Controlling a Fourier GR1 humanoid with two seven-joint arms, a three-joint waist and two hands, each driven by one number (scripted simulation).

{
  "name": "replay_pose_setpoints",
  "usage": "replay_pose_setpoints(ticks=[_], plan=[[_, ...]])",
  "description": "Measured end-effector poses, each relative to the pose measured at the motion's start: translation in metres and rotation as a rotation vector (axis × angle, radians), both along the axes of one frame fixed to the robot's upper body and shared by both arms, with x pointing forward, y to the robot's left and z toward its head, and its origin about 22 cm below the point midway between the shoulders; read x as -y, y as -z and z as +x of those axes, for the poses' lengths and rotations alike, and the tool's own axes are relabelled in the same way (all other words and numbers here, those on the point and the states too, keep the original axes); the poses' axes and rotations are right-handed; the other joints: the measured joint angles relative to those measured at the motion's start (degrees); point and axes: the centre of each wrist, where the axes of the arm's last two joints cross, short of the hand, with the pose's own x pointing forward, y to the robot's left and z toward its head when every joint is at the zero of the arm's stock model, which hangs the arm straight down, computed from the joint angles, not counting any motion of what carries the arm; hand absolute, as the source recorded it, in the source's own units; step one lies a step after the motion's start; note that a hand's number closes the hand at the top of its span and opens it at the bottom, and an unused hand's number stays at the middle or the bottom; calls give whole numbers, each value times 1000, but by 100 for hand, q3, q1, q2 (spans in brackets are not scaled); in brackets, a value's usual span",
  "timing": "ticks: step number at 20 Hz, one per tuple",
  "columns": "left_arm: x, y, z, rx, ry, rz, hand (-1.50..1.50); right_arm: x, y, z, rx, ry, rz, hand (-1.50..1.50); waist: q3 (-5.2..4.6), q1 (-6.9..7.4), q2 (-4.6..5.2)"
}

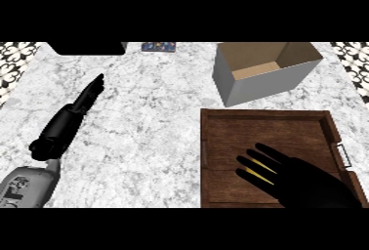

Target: Pick the lemon from the tray and place it in the cardboard box

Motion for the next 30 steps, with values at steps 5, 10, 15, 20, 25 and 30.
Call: replay_pose_setpoints(ticks=[5,10,15,20,25,30], plan=[[-4,1,0,1,5,-7,0,-2,17,9,14,9,-14,-150,1,4,1],[0,-7,2,0,5,-6,0,7,35,17,-12,-4,-8,-150,2,2,1],[-5,-15,-7,1,5,-4,0,1,46,20,-23,-4,-19,-150,1,8,-2],[-1,-10,0,2,2,-6,0,-4,64,28,4,25,-46,-150,0,-1,1],[1,-9,-6,2,6,-8,0,2,73,38,-6,40,-54,-150,1,5,1],[1,-12,1,7,2,-7,0,4,83,42,-23,-2,-54,150,1,0,2]])
